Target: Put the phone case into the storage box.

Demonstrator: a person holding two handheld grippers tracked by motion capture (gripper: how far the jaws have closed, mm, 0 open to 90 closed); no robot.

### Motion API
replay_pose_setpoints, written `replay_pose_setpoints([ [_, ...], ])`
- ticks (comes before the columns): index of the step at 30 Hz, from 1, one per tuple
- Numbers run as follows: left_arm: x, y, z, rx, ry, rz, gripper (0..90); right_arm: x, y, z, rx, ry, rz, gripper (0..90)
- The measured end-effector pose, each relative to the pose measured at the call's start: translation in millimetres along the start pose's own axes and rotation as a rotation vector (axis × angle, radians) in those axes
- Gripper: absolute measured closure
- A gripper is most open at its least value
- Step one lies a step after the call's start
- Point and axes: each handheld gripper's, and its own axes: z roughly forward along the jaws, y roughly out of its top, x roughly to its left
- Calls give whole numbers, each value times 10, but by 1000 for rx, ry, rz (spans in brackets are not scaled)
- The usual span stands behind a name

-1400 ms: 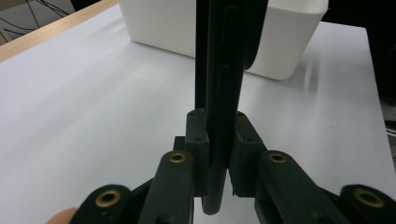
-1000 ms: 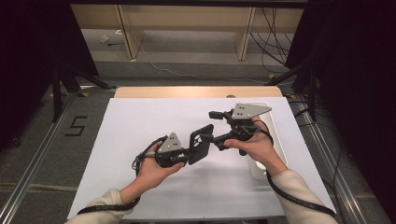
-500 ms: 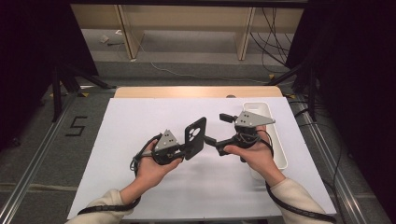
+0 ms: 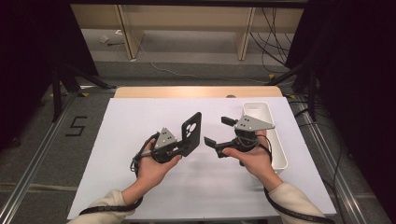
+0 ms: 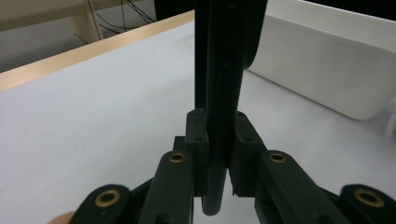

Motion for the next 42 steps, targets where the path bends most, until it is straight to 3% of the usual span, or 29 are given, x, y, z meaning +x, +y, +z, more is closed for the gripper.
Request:
replay_pose_setpoints([
  [7, -17, 13, 42, 4, 25, -21, 798, 13, -18, 17, -3, -19, 6, 31],
  [42, -314, 42, 226, 24, -32, 9, 798, 89, 1, 170, -33, -69, 15, 16],
])
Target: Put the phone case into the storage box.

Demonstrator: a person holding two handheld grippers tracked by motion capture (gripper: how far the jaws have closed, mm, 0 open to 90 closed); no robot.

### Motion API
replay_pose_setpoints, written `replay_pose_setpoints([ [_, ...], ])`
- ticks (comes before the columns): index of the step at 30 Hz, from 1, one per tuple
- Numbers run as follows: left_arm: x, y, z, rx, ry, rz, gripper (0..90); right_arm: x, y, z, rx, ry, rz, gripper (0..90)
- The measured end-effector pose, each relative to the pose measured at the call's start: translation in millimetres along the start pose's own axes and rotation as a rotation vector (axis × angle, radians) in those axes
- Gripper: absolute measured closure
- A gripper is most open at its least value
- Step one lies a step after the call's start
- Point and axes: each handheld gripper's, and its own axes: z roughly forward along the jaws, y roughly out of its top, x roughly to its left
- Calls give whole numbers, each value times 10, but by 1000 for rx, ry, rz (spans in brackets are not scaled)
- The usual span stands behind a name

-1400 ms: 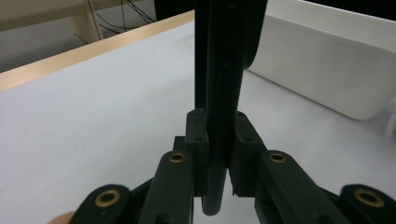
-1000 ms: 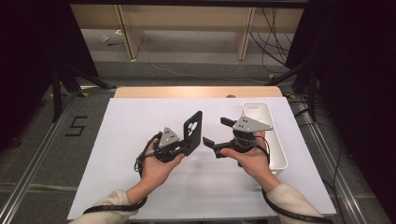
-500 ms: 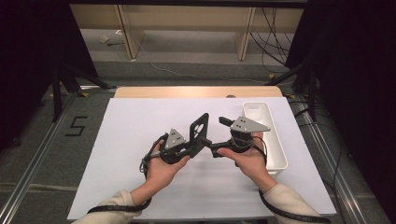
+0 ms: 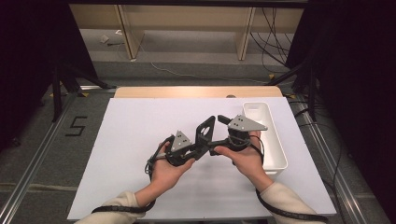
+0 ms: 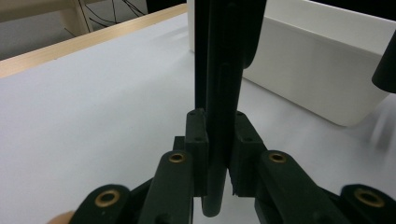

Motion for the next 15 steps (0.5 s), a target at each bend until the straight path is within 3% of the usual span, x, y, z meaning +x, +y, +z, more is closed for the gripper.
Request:
replay_pose_setpoints([
  [15, -28, 0, 12, 0, -7, 9, 798, 16, -33, 70, -10, -16, 18, 48],
])
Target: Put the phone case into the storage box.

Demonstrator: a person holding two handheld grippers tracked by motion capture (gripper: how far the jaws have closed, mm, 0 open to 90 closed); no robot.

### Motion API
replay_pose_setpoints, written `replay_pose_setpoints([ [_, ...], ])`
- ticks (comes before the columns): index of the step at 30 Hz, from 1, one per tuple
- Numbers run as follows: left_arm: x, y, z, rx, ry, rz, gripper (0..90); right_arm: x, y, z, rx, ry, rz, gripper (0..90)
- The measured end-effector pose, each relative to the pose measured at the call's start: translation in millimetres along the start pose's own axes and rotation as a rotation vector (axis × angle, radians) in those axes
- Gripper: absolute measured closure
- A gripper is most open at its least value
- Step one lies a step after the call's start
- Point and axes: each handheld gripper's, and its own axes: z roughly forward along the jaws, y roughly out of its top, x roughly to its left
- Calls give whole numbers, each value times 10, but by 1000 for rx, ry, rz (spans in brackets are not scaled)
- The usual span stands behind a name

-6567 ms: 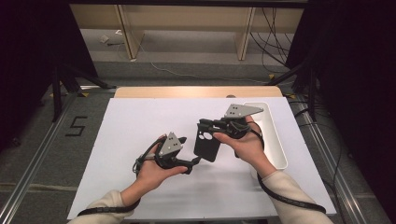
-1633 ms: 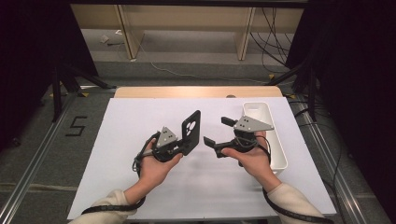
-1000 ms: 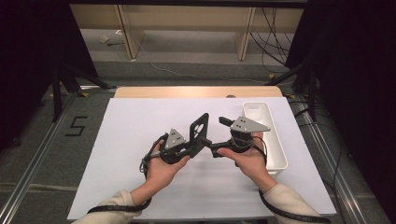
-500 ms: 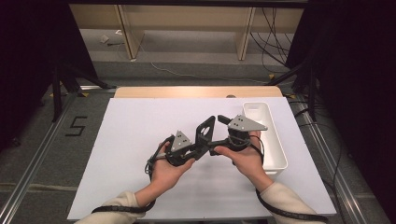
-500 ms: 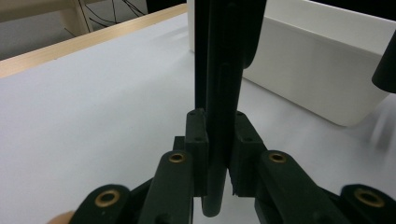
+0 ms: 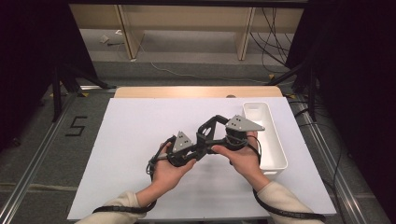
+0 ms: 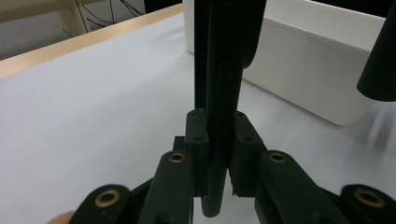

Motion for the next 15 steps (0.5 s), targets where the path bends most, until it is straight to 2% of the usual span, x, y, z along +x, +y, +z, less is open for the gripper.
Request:
replay_pose_setpoints([
  [8, -3, 4, -2, -3, -3, 2, 797, 19, -5, 21, -10, -2, 0, 122],
  [15, 1, 4, -3, -5, -4, 4, 797, 20, -1, 19, -11, 1, -2, 138],
])
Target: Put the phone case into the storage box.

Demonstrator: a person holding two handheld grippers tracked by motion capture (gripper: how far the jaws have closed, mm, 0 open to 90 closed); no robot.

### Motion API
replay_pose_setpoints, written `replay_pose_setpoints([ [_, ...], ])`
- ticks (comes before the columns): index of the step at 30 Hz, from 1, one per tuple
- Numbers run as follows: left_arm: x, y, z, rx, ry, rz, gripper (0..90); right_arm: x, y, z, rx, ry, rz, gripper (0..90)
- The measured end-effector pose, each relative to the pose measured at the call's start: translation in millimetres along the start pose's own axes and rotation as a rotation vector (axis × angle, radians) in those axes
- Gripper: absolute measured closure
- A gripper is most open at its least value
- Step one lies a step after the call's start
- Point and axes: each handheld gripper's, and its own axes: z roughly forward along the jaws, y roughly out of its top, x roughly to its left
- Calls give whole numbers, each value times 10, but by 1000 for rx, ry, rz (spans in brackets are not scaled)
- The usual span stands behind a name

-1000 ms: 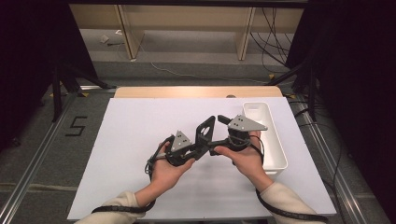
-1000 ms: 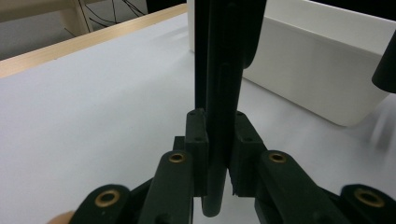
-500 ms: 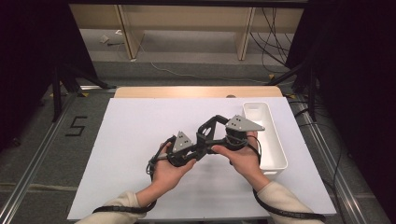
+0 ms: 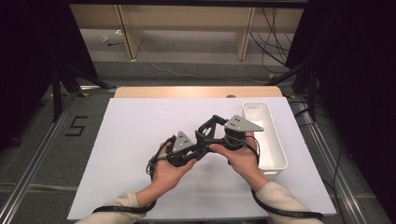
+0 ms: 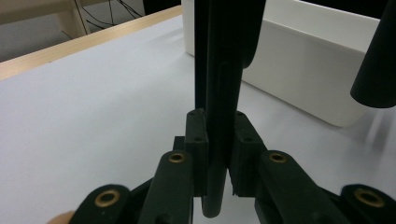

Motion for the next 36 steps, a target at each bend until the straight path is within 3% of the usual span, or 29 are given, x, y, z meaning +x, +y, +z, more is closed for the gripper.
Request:
replay_pose_setpoints([
  [13, 5, 11, -8, -13, -7, 5, 794, 26, 21, -12, -7, -17, -3, 147],
  [19, 16, 36, -34, -41, -18, 17, 772, 7, 46, -32, -19, -17, 7, 149],
  [22, 22, 43, -44, -54, -25, 24, 672, -3, 55, -39, -20, -23, 6, 149],
  [25, 36, 54, -76, -85, -75, 42, 552, -15, 68, -51, -25, -27, 9, 149],
  [28, 29, 58, -115, -96, -88, 74, 394, -29, 82, -66, -28, -31, 12, 149],
  [31, 31, 53, -145, -71, -83, 99, 179, -46, 91, -77, -33, -35, 12, 150],
  [34, 47, 44, -164, -45, -88, 112, 24, -58, 96, -85, -34, -40, 12, 150],
  [36, 62, 38, -186, -46, -87, 114, 0, -63, 99, -93, -32, -42, 17, 150],
])
